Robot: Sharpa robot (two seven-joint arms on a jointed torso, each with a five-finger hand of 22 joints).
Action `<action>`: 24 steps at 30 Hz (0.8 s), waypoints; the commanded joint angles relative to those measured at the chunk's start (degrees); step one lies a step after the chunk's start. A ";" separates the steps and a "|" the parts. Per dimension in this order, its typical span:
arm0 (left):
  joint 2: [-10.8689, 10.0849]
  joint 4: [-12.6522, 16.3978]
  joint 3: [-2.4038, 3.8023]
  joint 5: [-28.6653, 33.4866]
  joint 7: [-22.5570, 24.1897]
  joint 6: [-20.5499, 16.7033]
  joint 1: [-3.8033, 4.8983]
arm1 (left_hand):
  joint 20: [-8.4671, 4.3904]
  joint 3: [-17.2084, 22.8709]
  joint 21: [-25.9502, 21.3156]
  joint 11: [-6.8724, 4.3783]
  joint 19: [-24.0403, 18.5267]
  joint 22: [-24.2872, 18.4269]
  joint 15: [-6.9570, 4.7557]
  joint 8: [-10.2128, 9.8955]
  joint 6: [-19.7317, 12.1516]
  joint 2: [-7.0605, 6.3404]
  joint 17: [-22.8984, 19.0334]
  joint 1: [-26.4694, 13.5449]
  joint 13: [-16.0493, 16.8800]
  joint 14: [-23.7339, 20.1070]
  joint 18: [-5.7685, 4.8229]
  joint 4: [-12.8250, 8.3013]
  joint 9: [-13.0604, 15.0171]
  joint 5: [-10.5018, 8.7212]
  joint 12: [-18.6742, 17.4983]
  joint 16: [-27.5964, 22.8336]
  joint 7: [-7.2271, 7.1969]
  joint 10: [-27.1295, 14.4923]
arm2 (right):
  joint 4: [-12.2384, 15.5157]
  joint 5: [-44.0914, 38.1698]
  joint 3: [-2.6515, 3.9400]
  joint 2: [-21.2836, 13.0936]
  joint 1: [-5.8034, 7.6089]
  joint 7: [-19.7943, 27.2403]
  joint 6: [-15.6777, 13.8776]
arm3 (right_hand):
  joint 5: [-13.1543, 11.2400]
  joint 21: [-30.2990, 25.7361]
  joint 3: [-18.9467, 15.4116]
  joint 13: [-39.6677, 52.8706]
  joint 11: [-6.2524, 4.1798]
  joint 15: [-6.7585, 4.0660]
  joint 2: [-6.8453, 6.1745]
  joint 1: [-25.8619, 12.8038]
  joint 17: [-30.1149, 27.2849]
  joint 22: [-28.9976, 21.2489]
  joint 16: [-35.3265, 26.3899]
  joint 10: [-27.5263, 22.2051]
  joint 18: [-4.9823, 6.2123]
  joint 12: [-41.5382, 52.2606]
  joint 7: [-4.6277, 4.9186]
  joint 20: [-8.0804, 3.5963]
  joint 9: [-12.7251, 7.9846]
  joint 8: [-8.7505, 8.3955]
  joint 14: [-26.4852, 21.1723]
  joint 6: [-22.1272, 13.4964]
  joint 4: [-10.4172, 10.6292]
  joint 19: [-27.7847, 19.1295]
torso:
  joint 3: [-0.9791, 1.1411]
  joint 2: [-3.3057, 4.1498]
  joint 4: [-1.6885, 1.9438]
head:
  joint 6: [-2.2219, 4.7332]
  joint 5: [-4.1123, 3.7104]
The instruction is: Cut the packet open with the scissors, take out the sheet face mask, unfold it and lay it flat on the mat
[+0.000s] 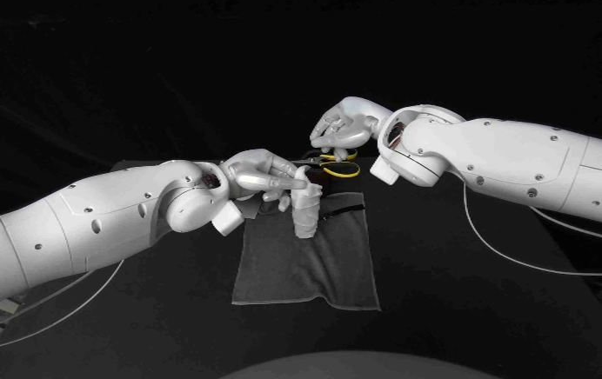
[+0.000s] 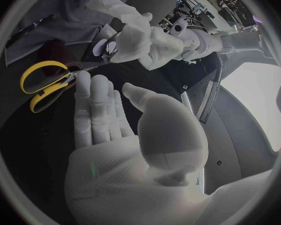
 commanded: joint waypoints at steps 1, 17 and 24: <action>-0.28 0.00 0.05 7.02 1.56 3.43 0.04 | 0.45 0.46 -0.27 0.07 0.11 0.09 0.15 -0.35 -0.53 0.26 0.28 -0.33 -0.85 0.39 0.80 -0.03 0.22 0.21 -2.31 -0.33 -0.06 1.20 | 1.75 5.02 -0.06 -1.67 -0.41 1.77 0.87 | -0.29 -1.73 -1.75 -6.75 1.09 0.80 -1.10 -0.11 -1.09 -2.82 -1.32 0.79 0.56 -6.27 0.89 0.95 -1.00 -2.06 0.56 0.71 1.71 1.07 | 0.01 -0.06 0.01 | -0.06 0.01; -2.07 0.74 0.04 11.29 1.61 5.90 0.04 | -0.18 1.50 -0.02 -0.98 1.38 0.13 -0.78 -1.30 -1.20 1.02 3.36 -0.24 -1.47 3.46 0.93 -0.64 0.75 0.21 -6.37 0.15 0.07 7.50 | 10.11 17.47 -0.59 -11.32 -3.48 7.16 -1.69 | -0.13 0.32 -6.91 -10.05 -1.84 -1.92 0.50 2.25 10.09 -5.03 13.08 13.14 0.70 -2.84 -1.61 -1.57 -2.03 -4.49 11.01 5.38 5.58 8.50 | 0.03 0.00 -0.12 | -0.13 -0.08; -2.82 1.06 0.04 11.88 1.39 7.96 0.04 | -0.69 1.53 0.63 -1.65 2.40 0.62 -1.38 -1.80 -1.34 1.08 4.46 -0.38 -0.94 4.54 0.77 -0.91 0.76 0.20 -6.33 0.25 -0.16 9.83 | 10.82 23.36 -0.79 -12.77 -6.32 9.49 1.38 | -0.12 10.90 -10.10 0.67 -2.77 -2.82 1.29 3.07 25.23 1.89 29.89 12.07 -0.28 9.79 -2.45 -2.80 -2.59 -6.14 16.03 7.15 7.84 11.22 | 0.06 -0.05 -0.12 | -0.15 -0.05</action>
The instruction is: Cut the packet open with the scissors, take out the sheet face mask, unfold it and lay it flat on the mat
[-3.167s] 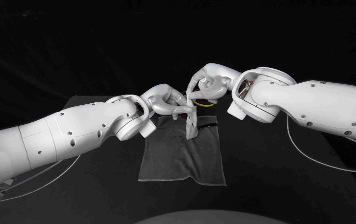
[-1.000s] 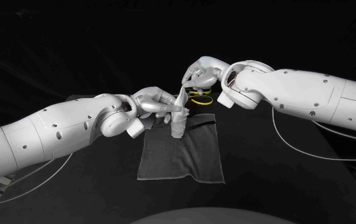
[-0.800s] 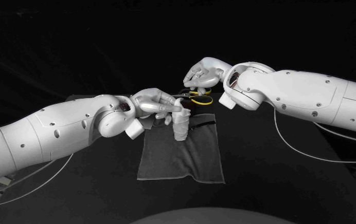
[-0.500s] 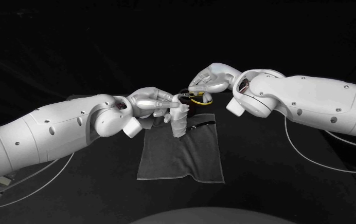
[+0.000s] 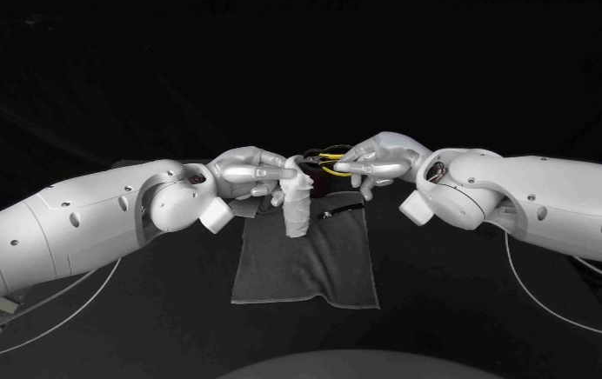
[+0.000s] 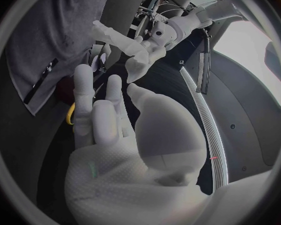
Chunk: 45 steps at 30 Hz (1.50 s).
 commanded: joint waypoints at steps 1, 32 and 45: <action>-0.31 0.26 0.04 1.96 0.75 3.86 0.02 | -0.15 0.21 0.97 -0.27 1.09 0.74 -0.15 -0.40 -0.19 0.59 0.69 0.13 0.29 0.97 0.42 -0.31 0.10 0.18 -0.15 0.32 -0.11 1.27 | 0.05 7.00 -0.07 -0.13 -1.33 3.80 2.75 | -0.15 5.67 -1.22 3.57 0.08 -0.11 -0.02 0.45 4.09 3.35 4.19 -0.98 -0.40 3.97 0.22 -0.04 -0.26 -0.78 2.04 0.21 0.74 0.83 | 0.02 -0.05 -0.04 | 0.02 0.05; -1.59 1.08 0.02 3.01 -0.01 5.24 0.01 | -0.93 0.33 3.10 -0.96 3.70 2.49 -0.87 -2.08 -1.34 0.50 3.87 0.14 1.65 3.27 -0.11 -1.04 -0.40 0.20 0.47 0.90 -0.30 3.16 | 0.53 17.45 -0.17 2.94 -5.31 11.59 11.36 | 1.93 21.36 -5.48 35.26 1.11 0.94 0.15 3.99 12.37 13.87 12.68 4.39 -1.78 32.16 1.11 0.93 -1.71 -6.43 3.54 -2.02 1.38 0.13 | 0.16 0.08 0.16 | -0.55 0.28; -1.54 0.91 0.02 2.53 -0.32 4.36 0.01 | -1.01 0.36 3.18 -0.98 3.84 2.56 -0.90 -2.30 -1.38 0.44 3.99 0.28 1.93 3.40 -0.13 -1.31 -0.51 0.20 0.65 0.89 -0.20 3.42 | 0.47 18.89 -0.17 3.54 -5.34 13.32 12.26 | 2.99 20.99 -5.18 35.52 1.12 1.00 -0.28 5.10 12.18 14.08 12.60 3.76 -1.63 32.14 1.12 1.07 -1.75 -7.12 3.27 -1.70 -0.01 -0.69 | 0.16 0.04 0.06 | -0.43 0.50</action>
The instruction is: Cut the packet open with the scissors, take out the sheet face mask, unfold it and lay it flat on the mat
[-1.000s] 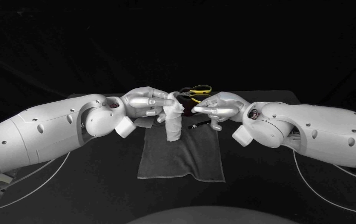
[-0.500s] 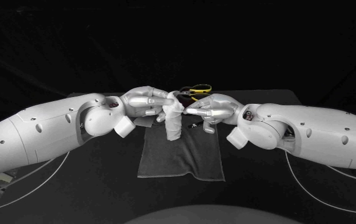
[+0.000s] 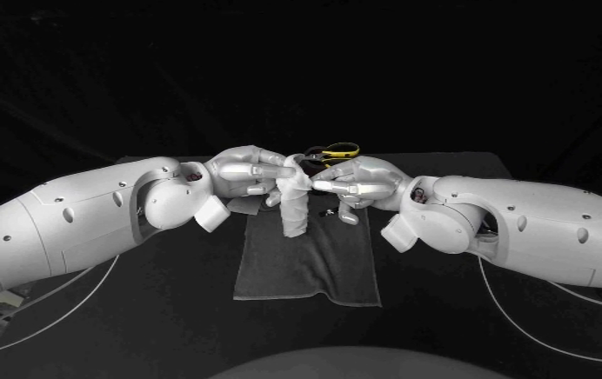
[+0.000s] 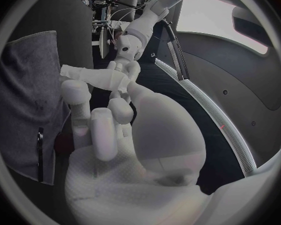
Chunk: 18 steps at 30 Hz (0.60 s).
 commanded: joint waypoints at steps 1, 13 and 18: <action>0.04 0.05 0.04 -0.01 0.20 0.19 0.02 | 0.07 0.02 0.36 -0.06 0.50 0.05 -0.07 -0.38 -0.35 0.33 0.10 0.17 0.09 0.54 0.20 -0.26 -0.06 0.21 0.41 0.22 0.02 0.54 | 0.01 1.33 0.04 0.24 -0.03 1.66 1.35 | -0.09 0.17 0.08 0.26 0.07 0.23 0.17 0.59 6.48 0.21 -0.05 -0.38 0.14 0.04 -0.03 0.05 0.02 -0.28 2.97 0.19 -0.56 -0.41 | 0.01 0.04 0.00 | -0.13 -0.12; 0.06 0.07 0.04 -0.08 0.22 -0.20 0.01 | 0.07 0.02 0.37 -0.05 0.52 0.05 -0.07 -0.42 -0.38 0.32 0.11 0.18 0.13 0.56 0.20 -0.29 -0.08 0.21 0.43 0.21 0.04 0.56 | -0.22 0.82 0.04 0.85 -0.03 1.24 1.48 | -2.56 1.14 2.46 0.88 -0.12 0.10 1.32 2.41 6.80 0.86 0.35 -0.16 0.12 0.37 -0.23 0.01 0.39 0.18 3.05 2.90 -2.89 -0.55 | 0.00 0.04 0.03 | -0.06 -0.14; 0.09 0.07 0.03 -0.08 0.24 -0.27 0.01 | 0.05 0.02 0.28 -0.05 0.46 -0.02 -0.07 -0.46 -0.36 0.31 -0.06 0.20 0.19 0.50 0.22 -0.33 -0.10 0.20 0.45 0.16 0.05 0.57 | -0.31 -0.20 0.04 1.12 -0.03 0.82 0.57 | -3.02 2.36 4.53 1.44 -0.60 -0.27 1.98 3.01 7.09 1.41 0.67 0.40 0.01 0.72 -0.80 -0.26 1.00 1.55 3.21 5.85 -4.73 -0.29 | -0.02 0.01 0.04 | 0.17 -0.04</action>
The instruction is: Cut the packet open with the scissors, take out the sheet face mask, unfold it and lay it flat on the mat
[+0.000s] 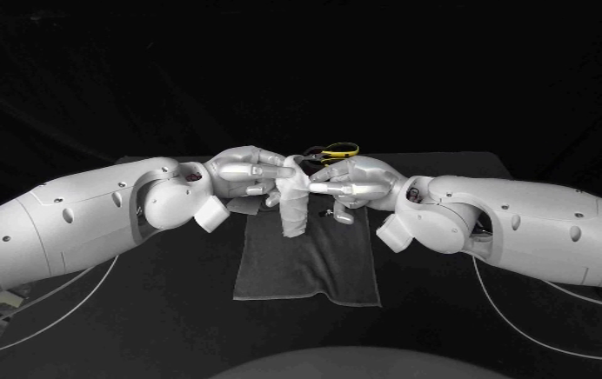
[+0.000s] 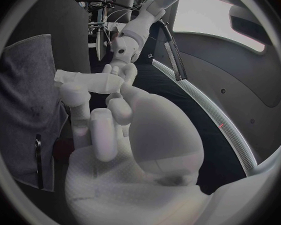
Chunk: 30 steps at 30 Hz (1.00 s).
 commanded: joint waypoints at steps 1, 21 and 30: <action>0.08 0.08 0.03 -0.03 0.41 0.00 0.02 | 0.05 0.03 0.29 0.09 0.47 0.00 0.01 -0.23 -0.36 0.32 -0.10 0.21 0.06 0.21 0.59 -0.33 -0.10 0.21 0.22 0.17 0.05 0.43 | -0.08 -1.02 0.04 0.15 -0.02 0.01 -0.26 | -0.21 0.59 0.41 0.24 -0.48 -0.31 0.26 0.34 7.10 0.25 0.31 0.29 0.39 0.48 -0.21 -0.28 0.21 0.50 3.24 0.91 -0.61 0.16 | -0.01 -0.03 0.01 | 0.13 0.01; 0.06 0.22 0.03 -1.90 -0.22 -0.26 0.02 | 0.02 0.04 0.38 0.10 0.57 0.09 0.01 -0.26 -0.27 0.31 0.05 0.27 0.16 0.29 0.56 -0.45 -0.12 0.20 0.24 0.18 0.07 0.42 | -0.21 -1.56 0.04 0.16 -0.02 0.99 -1.32 | -0.50 4.38 2.99 2.04 -2.14 -1.75 3.27 -2.55 8.57 1.58 1.51 3.01 -0.14 1.59 -2.15 -1.57 1.99 3.69 4.06 3.40 -0.96 1.62 | 0.00 -0.02 -0.03 | -0.41 0.10; 0.23 -0.02 0.03 -3.68 -0.44 -1.36 0.02 | 0.01 0.06 0.32 0.11 0.53 0.03 0.01 -0.29 -0.24 0.30 -0.04 0.30 0.20 0.27 0.58 -0.50 -0.13 0.21 0.24 0.15 0.09 0.41 | -0.07 -1.43 0.05 0.11 -0.02 1.83 0.11 | -0.52 4.87 6.83 2.69 -2.46 -2.10 5.39 -1.42 9.08 1.77 1.87 3.88 -0.24 1.70 -2.40 -1.99 3.07 5.11 4.29 3.20 -3.02 1.84 | -0.01 -0.02 -0.02 | -0.55 0.01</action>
